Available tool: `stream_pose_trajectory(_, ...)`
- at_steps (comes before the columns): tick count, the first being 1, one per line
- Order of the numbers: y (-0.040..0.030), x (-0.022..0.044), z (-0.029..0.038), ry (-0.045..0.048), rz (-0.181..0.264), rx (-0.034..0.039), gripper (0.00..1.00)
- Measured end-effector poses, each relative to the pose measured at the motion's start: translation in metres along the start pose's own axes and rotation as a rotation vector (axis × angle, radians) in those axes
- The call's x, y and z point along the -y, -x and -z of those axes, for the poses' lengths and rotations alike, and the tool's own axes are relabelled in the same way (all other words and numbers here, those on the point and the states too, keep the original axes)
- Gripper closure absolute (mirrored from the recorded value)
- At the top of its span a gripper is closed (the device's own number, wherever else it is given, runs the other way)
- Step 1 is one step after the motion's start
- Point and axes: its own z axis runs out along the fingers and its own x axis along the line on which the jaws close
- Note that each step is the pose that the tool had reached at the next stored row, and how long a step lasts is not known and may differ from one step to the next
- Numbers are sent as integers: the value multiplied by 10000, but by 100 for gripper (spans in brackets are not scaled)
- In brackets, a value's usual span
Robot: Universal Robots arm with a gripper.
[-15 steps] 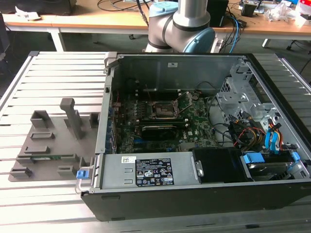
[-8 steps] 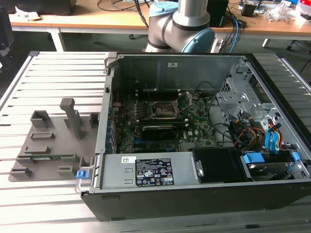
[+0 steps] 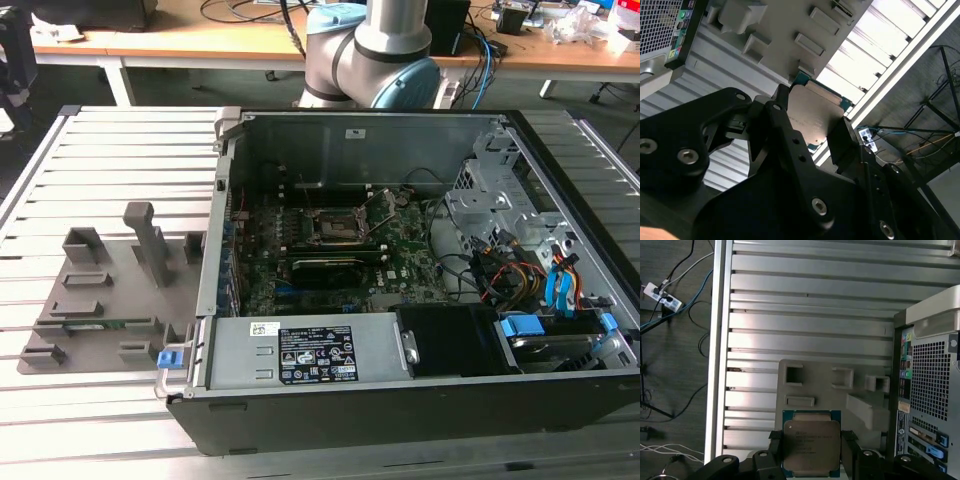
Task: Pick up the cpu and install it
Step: 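Pick up the cpu and move it towards the insertion slot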
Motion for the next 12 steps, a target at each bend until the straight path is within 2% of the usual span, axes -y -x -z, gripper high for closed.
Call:
stream_pose_trajectory(3,3,-1,0,0,-1,-2,45)
stream_pose_trajectory(6,56,2,-1,-4,-1,-3,45)
stream_pose_trajectory(9,129,6,-2,-4,0,-4,45)
stream_pose_trajectory(10,183,9,-4,-4,0,-4,45)
stream_pose_trajectory(12,241,12,-5,-4,-1,-6,45)
